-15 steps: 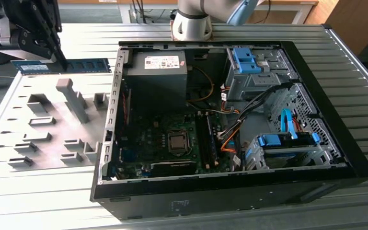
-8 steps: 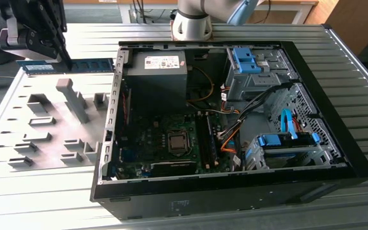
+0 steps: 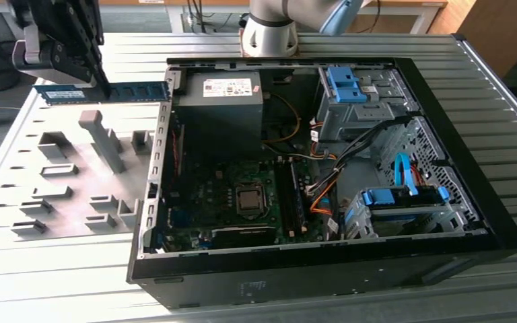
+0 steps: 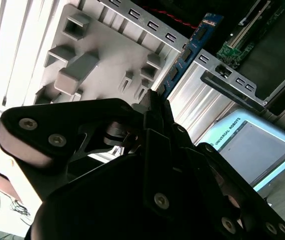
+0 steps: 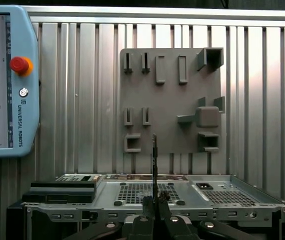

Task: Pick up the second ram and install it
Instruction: 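Pick up the second ram and move it above second insertion slot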

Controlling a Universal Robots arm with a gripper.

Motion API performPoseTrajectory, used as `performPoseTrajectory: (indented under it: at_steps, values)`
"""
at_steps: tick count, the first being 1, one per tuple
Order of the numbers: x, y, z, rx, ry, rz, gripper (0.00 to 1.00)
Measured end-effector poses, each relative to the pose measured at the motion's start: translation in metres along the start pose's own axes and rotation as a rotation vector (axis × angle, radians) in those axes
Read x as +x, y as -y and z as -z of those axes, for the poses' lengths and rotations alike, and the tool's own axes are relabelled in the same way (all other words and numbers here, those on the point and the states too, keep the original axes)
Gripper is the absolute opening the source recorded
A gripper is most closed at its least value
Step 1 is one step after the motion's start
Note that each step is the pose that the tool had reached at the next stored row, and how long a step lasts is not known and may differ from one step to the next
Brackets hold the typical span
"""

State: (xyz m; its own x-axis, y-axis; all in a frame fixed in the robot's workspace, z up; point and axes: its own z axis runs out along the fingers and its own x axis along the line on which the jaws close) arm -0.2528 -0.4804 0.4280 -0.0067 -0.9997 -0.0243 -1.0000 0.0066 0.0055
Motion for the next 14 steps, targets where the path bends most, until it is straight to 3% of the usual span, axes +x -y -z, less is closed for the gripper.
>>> performPoseTrajectory:
  at_steps: [14]
  values:
    - [-0.0001,0.021,0.0001,-0.0001,-0.0001,0.0,0.14]
